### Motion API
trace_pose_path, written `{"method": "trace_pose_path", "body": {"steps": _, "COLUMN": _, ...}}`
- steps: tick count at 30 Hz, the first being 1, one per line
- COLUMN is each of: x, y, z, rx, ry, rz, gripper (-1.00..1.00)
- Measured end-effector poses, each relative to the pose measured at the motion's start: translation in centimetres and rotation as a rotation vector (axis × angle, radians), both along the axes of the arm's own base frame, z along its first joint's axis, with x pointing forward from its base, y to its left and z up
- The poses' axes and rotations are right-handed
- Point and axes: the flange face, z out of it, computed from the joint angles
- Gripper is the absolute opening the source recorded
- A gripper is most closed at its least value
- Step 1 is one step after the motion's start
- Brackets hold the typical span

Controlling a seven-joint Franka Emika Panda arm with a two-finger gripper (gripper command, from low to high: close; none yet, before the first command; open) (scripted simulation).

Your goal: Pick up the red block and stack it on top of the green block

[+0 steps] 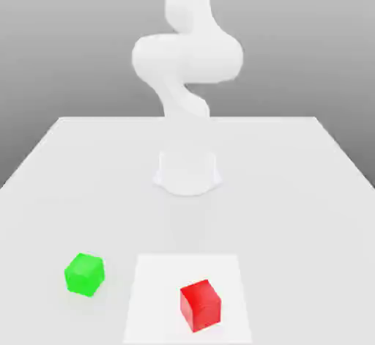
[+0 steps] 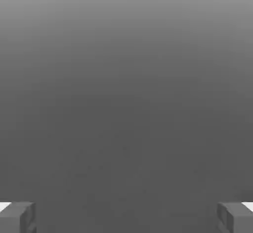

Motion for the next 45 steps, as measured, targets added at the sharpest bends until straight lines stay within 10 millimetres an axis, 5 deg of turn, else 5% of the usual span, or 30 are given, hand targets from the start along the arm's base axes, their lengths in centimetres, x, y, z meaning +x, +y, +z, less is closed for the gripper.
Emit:
{"method": "trace_pose_path", "body": {"steps": 7, "x": 6.9, "y": 0.5, "z": -11.9, "rx": 0.095, "ry": 0.18, "rz": -0.254, "gripper": 0.0}}
{"method": "trace_pose_path", "body": {"steps": 14, "x": 10.1, "y": 0.2, "z": -24.6, "rx": 0.194, "ry": 0.342, "rz": -0.501, "gripper": 0.0}}
{"method": "trace_pose_path", "body": {"steps": 24, "x": 8.8, "y": 0.8, "z": -41.6, "rx": 0.353, "ry": 0.569, "rz": -0.853, "gripper": 0.0}}
{"method": "trace_pose_path", "body": {"steps": 32, "x": 7.3, "y": 1.5, "z": -52.0, "rx": 0.41, "ry": 0.642, "rz": -0.969, "gripper": 0.0}}
{"method": "trace_pose_path", "body": {"steps": 33, "x": 7.2, "y": 1.5, "z": -52.7, "rx": 0.409, "ry": 0.643, "rz": -0.969, "gripper": -1.0}}
{"method": "trace_pose_path", "body": {"steps": 39, "x": 7.2, "y": 1.5, "z": -53.0, "rx": 0.41, "ry": 0.641, "rz": -0.968, "gripper": -1.0}}
{"method": "trace_pose_path", "body": {"steps": 45, "x": 7.3, "y": 1.4, "z": -47.3, "rx": 0.41, "ry": 0.641, "rz": -0.97, "gripper": -1.0}}
